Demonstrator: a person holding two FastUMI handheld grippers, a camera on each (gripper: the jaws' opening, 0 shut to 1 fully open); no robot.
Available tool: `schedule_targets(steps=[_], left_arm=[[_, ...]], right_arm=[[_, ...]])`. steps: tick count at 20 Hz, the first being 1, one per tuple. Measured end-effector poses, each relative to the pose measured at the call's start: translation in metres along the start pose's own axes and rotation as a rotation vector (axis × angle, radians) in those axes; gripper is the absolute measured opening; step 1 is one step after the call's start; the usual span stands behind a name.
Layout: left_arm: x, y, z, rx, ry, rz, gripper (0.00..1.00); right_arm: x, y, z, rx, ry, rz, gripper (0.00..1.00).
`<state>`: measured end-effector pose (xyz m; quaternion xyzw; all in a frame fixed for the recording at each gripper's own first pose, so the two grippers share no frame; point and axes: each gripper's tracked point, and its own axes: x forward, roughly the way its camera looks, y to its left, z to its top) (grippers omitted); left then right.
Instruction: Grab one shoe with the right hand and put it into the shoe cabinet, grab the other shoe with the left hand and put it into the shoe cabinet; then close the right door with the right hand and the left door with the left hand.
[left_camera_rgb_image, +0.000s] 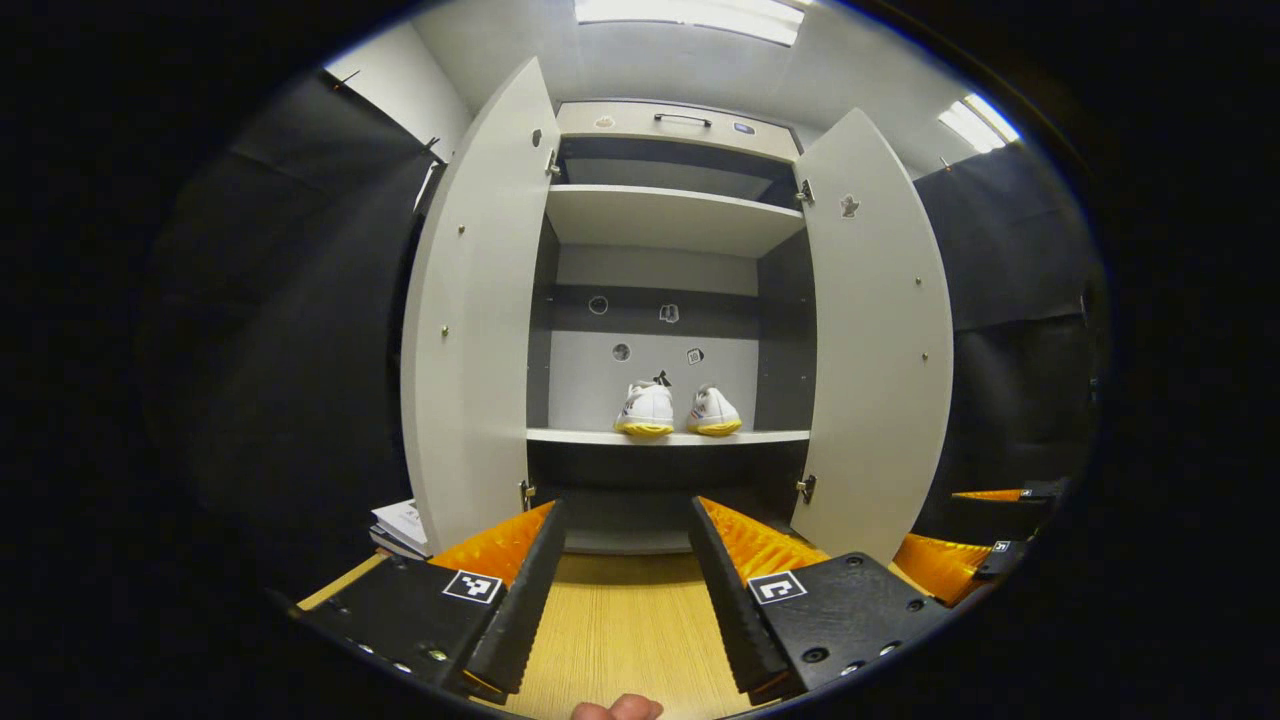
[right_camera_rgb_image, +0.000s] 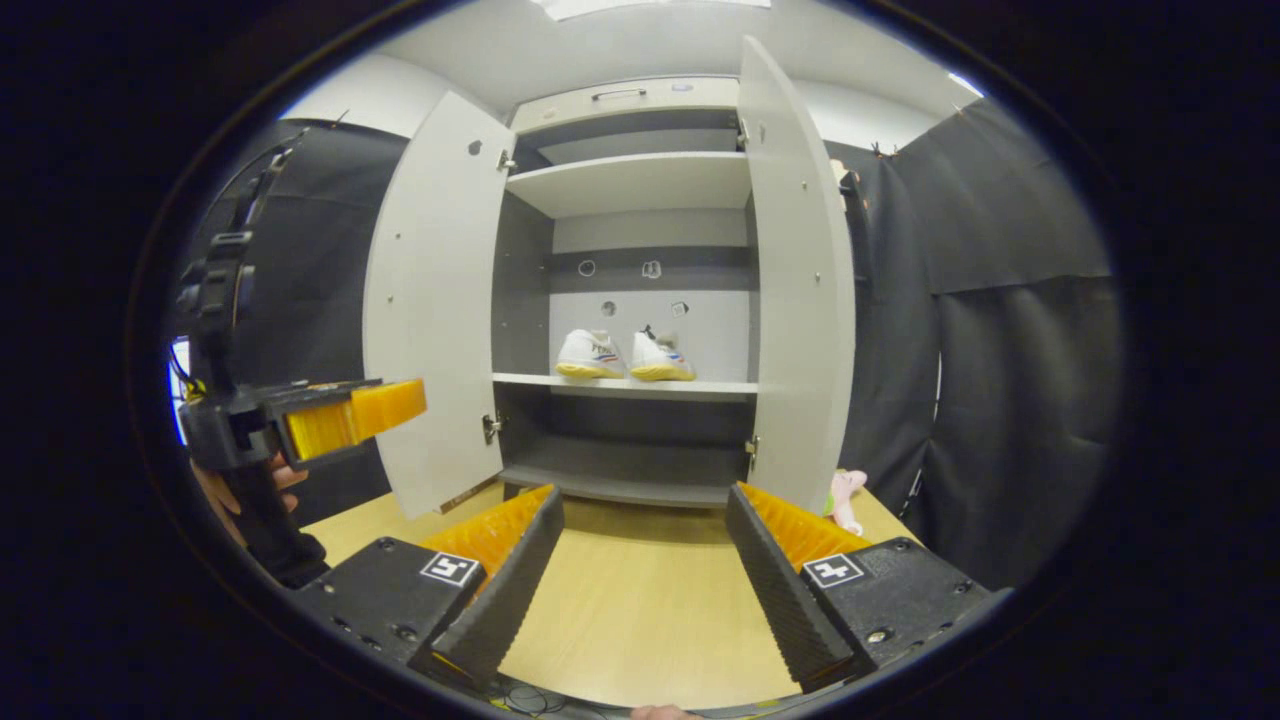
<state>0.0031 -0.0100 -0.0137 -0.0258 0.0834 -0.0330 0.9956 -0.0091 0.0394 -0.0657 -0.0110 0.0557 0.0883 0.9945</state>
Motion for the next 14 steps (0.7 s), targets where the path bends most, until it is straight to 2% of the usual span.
schedule_targets(steps=[1,2,5,10,14], left_arm=[[-0.006,0.001,-0.004,-0.017,-0.001,0.006,0.76],[-0.011,0.003,-0.005,-0.023,-0.010,0.018,0.83],[-0.020,0.008,-0.014,0.005,-0.006,0.051,0.92],[-0.028,-0.005,-0.025,0.052,0.007,0.022,0.93],[-0.033,-0.026,-0.034,0.015,0.039,-0.044,0.93]], right_arm=[[-0.004,-0.006,0.003,0.005,-0.009,-0.014,1.00],[-0.006,-0.015,0.006,0.009,-0.015,-0.035,1.00],[-0.008,-0.056,0.024,0.011,-0.027,-0.116,1.00],[-0.005,-0.161,0.093,0.017,-0.117,-0.308,1.00],[0.011,-0.228,0.151,-0.016,-0.165,-0.407,1.00]])
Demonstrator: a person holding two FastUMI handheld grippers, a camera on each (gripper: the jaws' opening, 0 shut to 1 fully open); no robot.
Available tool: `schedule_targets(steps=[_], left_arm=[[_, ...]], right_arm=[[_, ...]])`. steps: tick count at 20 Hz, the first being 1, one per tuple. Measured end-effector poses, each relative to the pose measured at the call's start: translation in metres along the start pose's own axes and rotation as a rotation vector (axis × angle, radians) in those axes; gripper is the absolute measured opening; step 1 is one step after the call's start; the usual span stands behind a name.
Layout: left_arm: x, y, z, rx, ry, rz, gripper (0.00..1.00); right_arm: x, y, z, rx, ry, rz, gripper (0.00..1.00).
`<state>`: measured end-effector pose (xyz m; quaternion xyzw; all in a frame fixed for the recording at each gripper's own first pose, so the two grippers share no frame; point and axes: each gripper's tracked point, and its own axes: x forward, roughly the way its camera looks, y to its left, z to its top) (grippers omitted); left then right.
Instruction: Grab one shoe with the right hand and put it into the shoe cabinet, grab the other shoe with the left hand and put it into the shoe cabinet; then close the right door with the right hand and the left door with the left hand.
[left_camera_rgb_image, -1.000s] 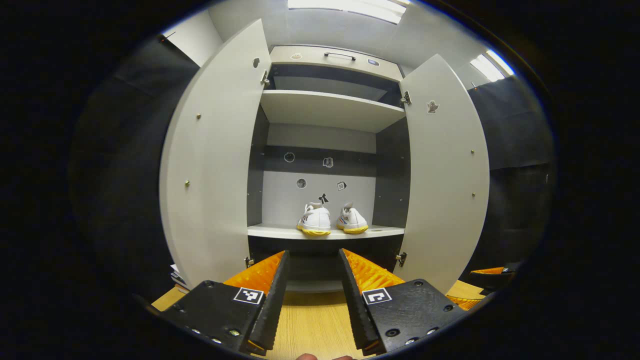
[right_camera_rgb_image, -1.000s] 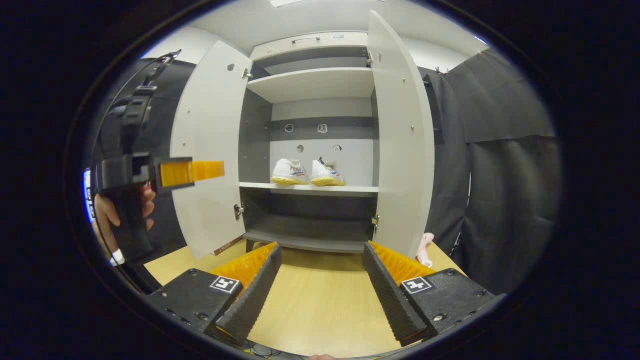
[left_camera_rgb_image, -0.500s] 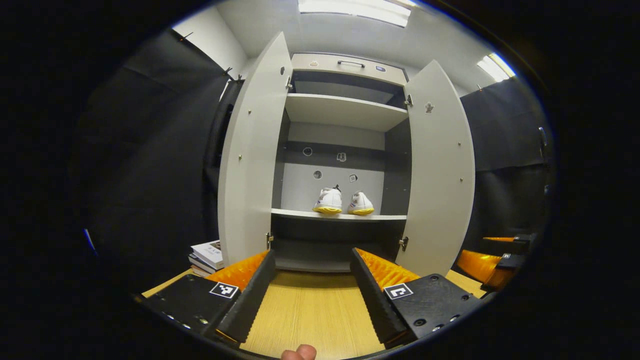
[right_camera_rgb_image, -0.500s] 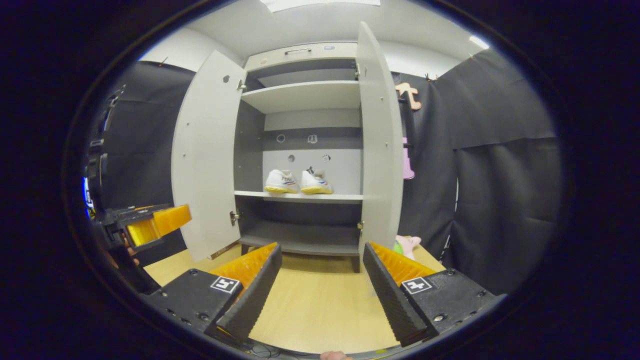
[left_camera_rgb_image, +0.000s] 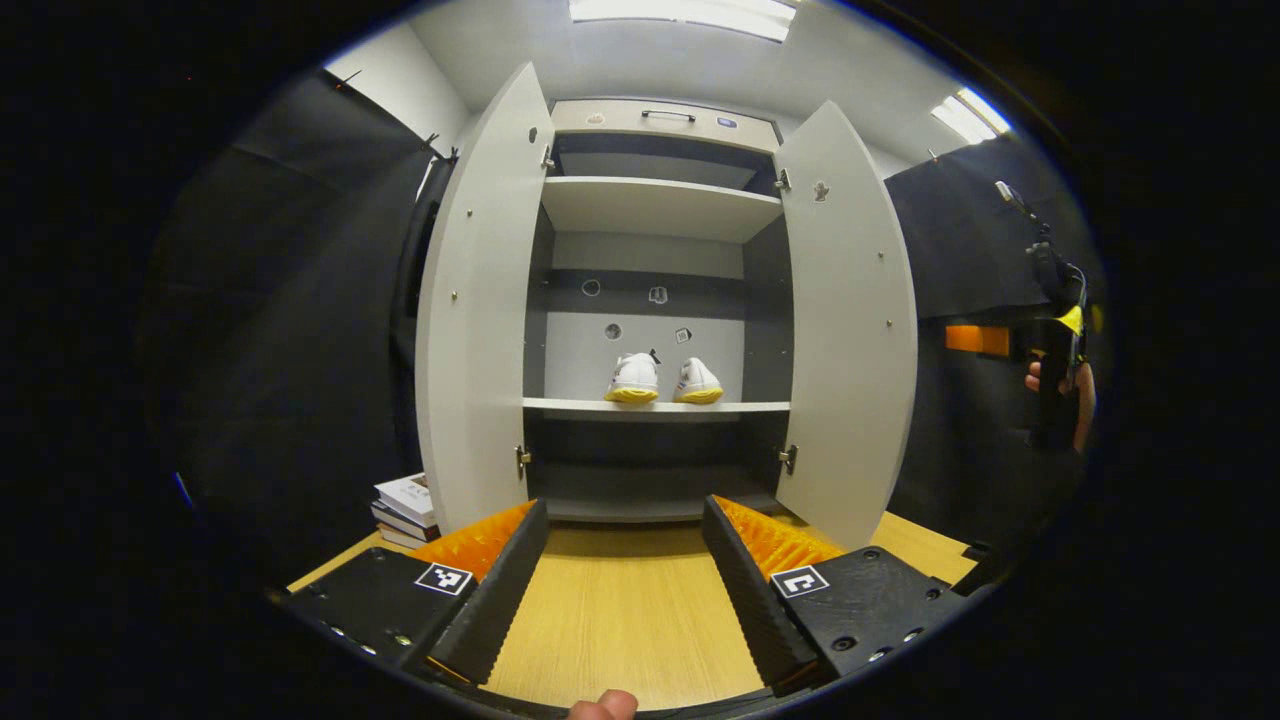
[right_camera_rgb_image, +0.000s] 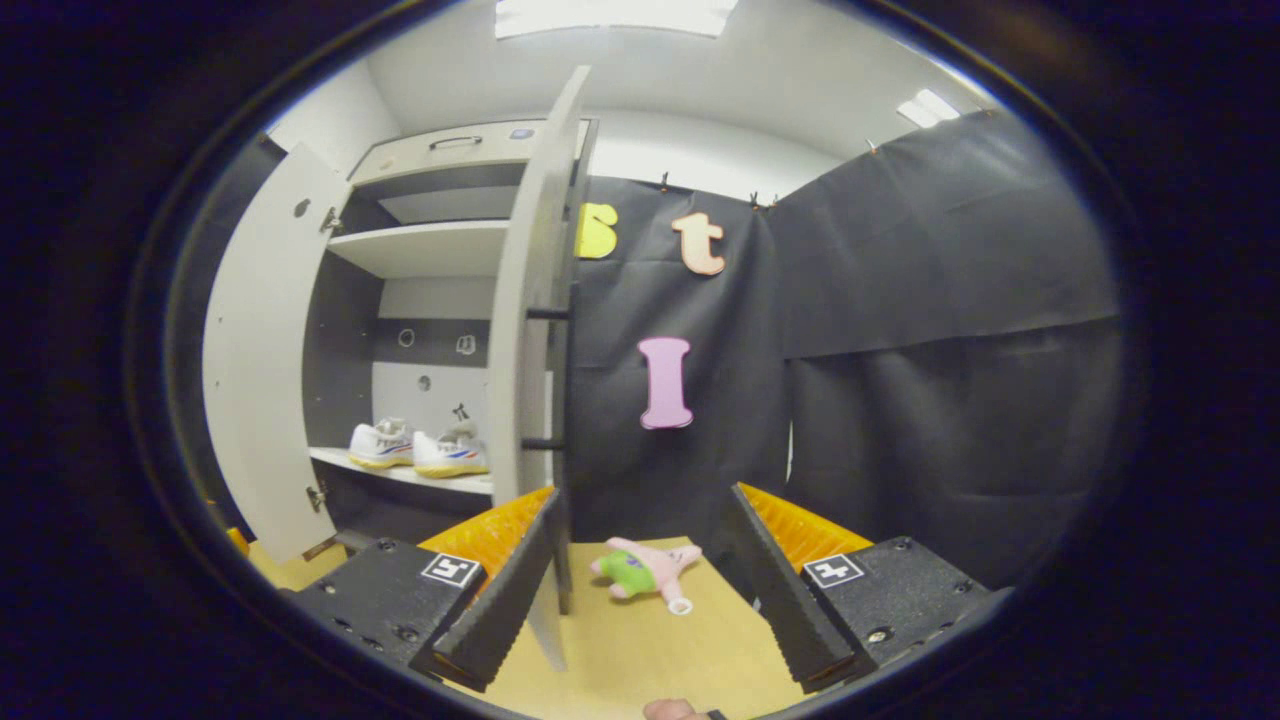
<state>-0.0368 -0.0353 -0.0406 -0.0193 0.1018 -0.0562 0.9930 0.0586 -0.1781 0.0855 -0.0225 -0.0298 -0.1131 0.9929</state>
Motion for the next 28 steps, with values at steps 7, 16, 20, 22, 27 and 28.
schedule_targets(steps=[7,16,20,22,27,28], left_arm=[[-0.008,-0.006,-0.008,0.008,0.025,-0.011,0.93],[-0.010,-0.007,-0.018,0.009,0.064,0.000,0.93],[-0.004,-0.011,-0.014,0.011,0.057,-0.004,0.93],[-0.001,-0.012,-0.010,0.005,0.043,-0.004,0.93],[0.001,-0.012,-0.011,0.001,0.046,-0.005,0.93],[0.002,-0.010,-0.013,-0.001,0.053,-0.001,0.93]], right_arm=[[0.068,-0.010,0.043,-0.004,-0.024,-0.009,1.00],[0.071,0.018,0.051,0.011,-0.036,0.008,0.96],[0.063,0.041,0.054,0.023,-0.053,0.046,0.96],[0.060,0.063,0.053,0.025,-0.049,0.097,0.96],[0.056,0.101,0.055,0.017,-0.064,0.133,0.96],[0.056,0.111,0.054,0.019,-0.062,0.146,0.96]])
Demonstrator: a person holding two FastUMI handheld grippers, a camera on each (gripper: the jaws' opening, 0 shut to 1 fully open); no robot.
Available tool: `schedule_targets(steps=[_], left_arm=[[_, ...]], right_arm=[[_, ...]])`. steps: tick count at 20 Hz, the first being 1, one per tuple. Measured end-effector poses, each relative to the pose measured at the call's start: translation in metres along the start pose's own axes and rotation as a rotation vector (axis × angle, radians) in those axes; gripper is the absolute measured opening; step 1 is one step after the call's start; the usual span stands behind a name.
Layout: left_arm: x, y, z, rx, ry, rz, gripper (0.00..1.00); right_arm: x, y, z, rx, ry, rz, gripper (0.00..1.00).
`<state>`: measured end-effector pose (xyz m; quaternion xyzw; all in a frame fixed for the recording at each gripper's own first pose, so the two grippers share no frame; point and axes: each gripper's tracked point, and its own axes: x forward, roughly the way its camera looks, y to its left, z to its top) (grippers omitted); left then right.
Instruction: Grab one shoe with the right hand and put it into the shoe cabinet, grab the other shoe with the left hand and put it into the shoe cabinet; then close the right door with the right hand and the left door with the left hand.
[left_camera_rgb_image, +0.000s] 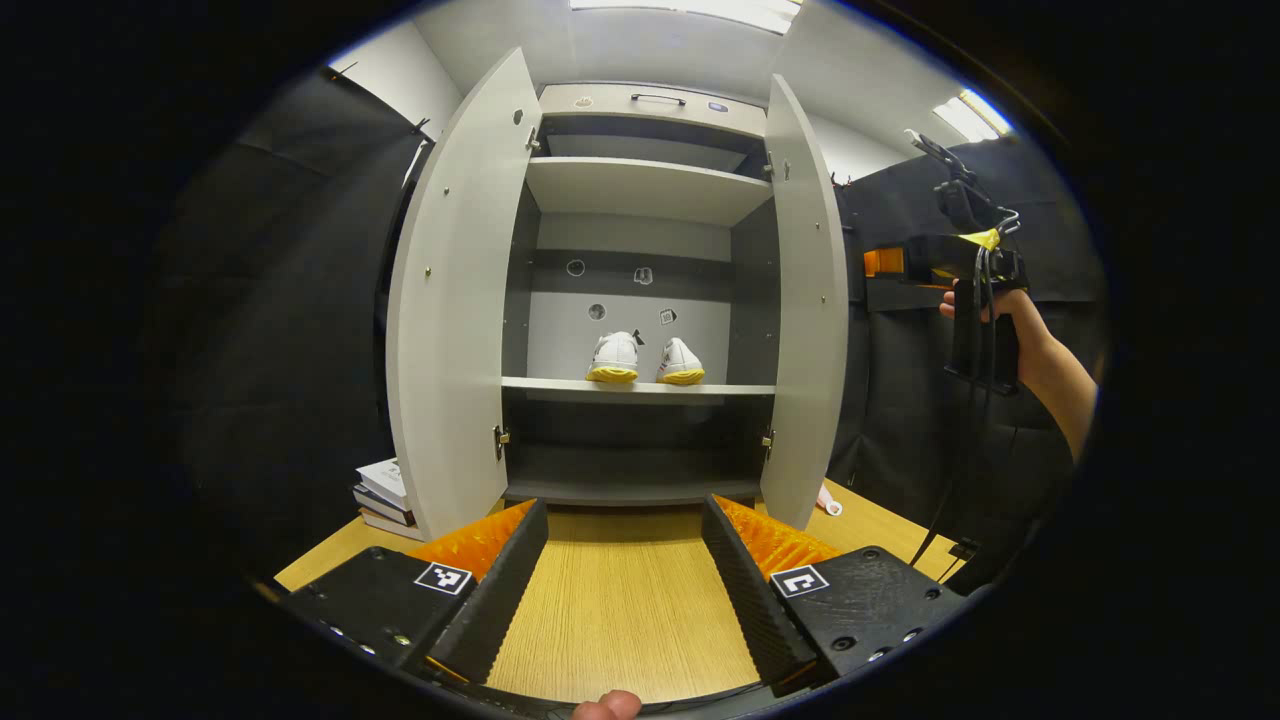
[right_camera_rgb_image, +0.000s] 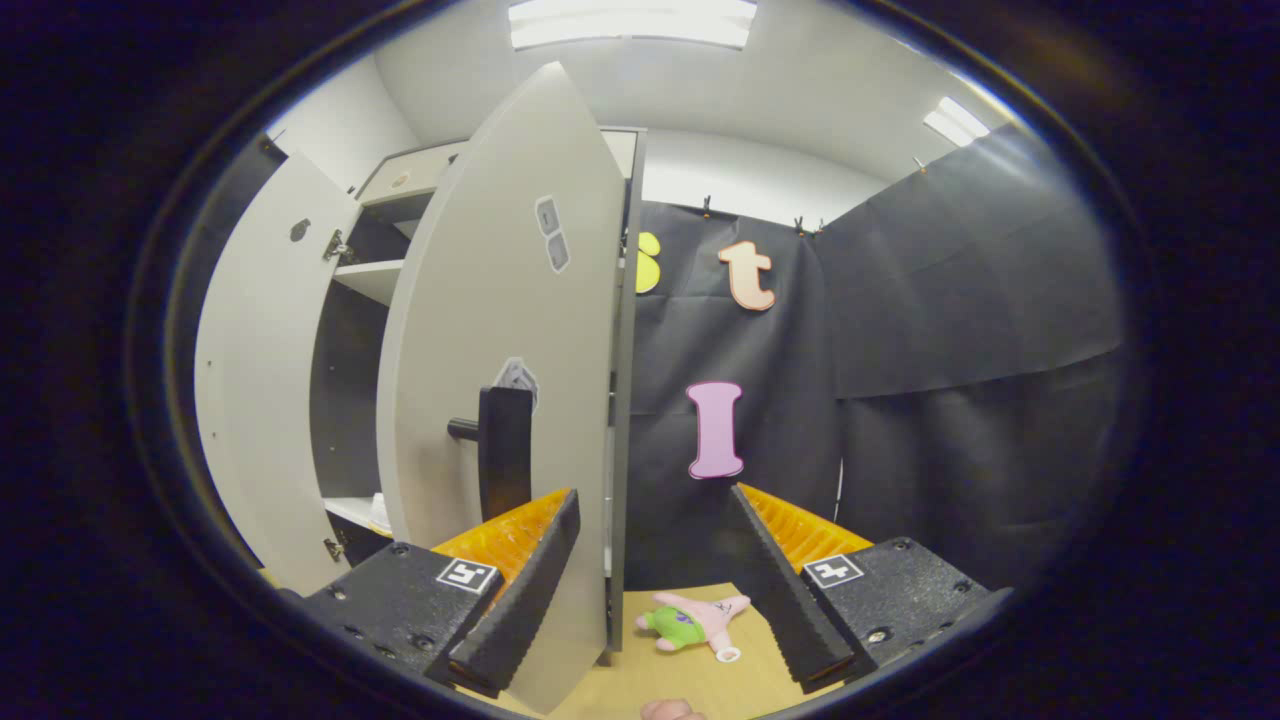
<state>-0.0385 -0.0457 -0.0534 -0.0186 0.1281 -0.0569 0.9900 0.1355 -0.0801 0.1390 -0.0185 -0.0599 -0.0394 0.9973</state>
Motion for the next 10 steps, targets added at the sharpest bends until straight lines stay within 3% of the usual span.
schedule_targets(steps=[2,3,4,5,6,10], left_arm=[[0.000,0.004,-0.001,-0.005,0.003,0.011,0.93],[-0.001,0.006,-0.001,-0.007,0.003,0.017,0.93],[-0.001,0.008,-0.002,-0.009,0.005,0.023,0.93],[-0.002,0.010,-0.003,-0.008,0.006,0.029,0.93],[-0.003,0.013,-0.004,-0.008,0.007,0.037,0.93],[-0.007,0.029,-0.006,-0.011,0.011,0.076,0.93]], right_arm=[[0.004,0.019,0.000,0.009,-0.001,0.036,0.96],[0.008,0.028,0.000,0.010,-0.002,0.051,0.90],[0.012,0.037,0.000,0.006,-0.001,0.068,0.96],[0.016,0.047,0.002,0.008,-0.010,0.086,0.90],[0.023,0.055,0.003,0.009,-0.019,0.097,0.96],[0.026,0.071,0.003,0.010,-0.025,0.112,1.00]])
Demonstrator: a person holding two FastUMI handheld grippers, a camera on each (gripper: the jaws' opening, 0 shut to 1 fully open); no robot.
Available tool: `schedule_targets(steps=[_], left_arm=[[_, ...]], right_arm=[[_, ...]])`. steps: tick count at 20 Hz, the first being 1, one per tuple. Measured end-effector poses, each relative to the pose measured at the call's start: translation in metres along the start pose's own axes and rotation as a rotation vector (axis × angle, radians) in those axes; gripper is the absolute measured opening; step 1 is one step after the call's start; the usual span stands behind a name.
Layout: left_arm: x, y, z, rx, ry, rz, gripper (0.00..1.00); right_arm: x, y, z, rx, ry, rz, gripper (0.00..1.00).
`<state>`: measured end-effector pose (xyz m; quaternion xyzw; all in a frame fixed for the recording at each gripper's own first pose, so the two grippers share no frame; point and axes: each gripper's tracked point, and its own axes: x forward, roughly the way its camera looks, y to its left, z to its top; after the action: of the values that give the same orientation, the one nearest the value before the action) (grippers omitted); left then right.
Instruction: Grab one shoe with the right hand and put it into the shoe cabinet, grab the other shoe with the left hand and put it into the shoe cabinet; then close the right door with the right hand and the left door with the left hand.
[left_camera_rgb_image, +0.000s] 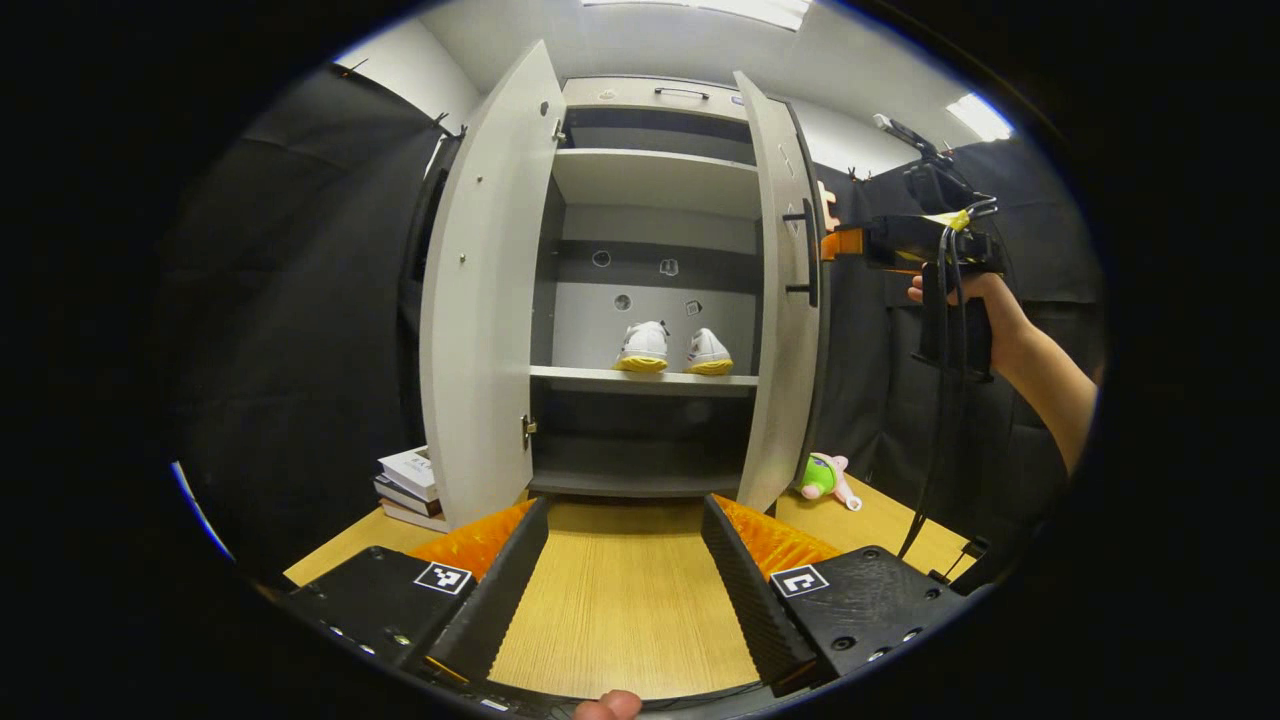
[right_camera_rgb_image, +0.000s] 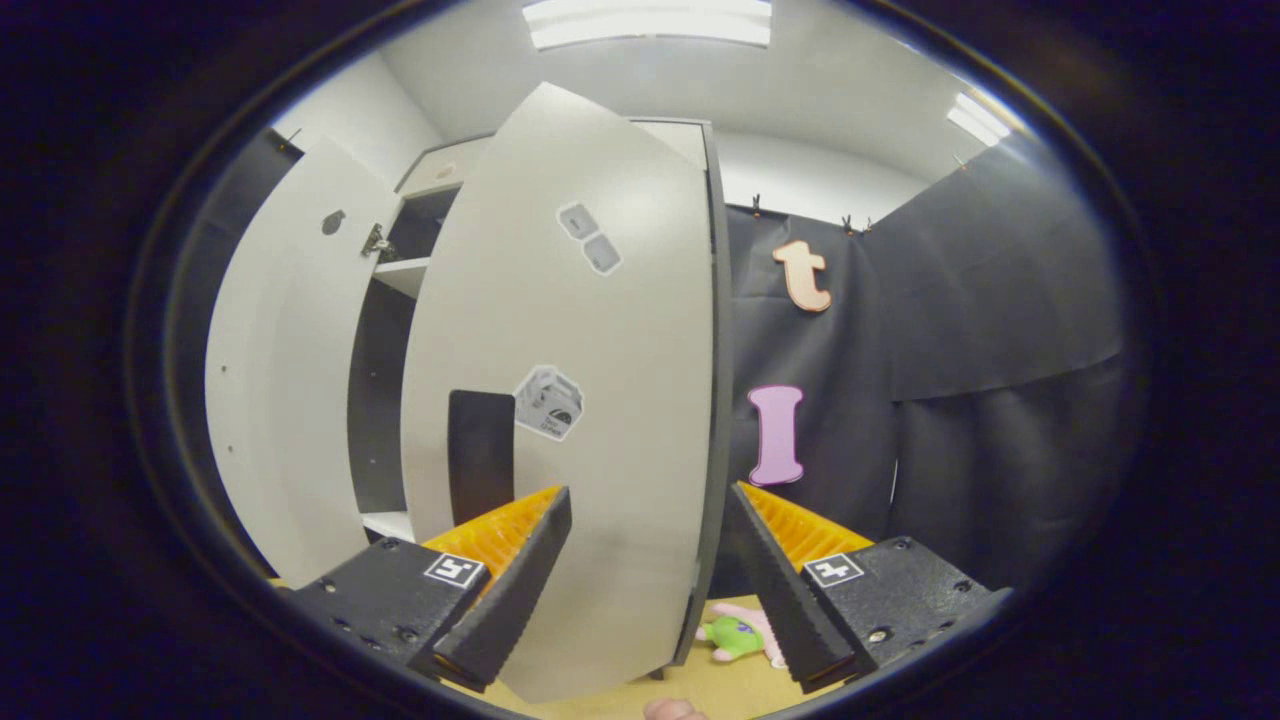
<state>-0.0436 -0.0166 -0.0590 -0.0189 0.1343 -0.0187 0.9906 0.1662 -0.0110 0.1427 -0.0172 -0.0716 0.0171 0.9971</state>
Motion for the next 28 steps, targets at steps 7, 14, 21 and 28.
schedule_targets(steps=[7,14,21,28], left_arm=[[-0.006,0.068,0.006,0.008,-0.011,0.156,0.93],[0.002,0.205,0.070,0.050,-0.120,0.421,0.93],[0.073,0.251,0.170,0.013,-0.204,0.374,0.93],[0.093,0.250,0.195,0.007,-0.226,0.341,0.91]], right_arm=[[-0.078,0.018,-0.042,0.025,0.017,0.064,0.98],[-0.146,0.038,-0.113,0.007,0.098,0.081,0.98],[-0.155,0.043,-0.123,0.010,0.139,0.106,0.99],[-0.157,0.026,-0.128,0.026,0.149,0.069,1.00]])
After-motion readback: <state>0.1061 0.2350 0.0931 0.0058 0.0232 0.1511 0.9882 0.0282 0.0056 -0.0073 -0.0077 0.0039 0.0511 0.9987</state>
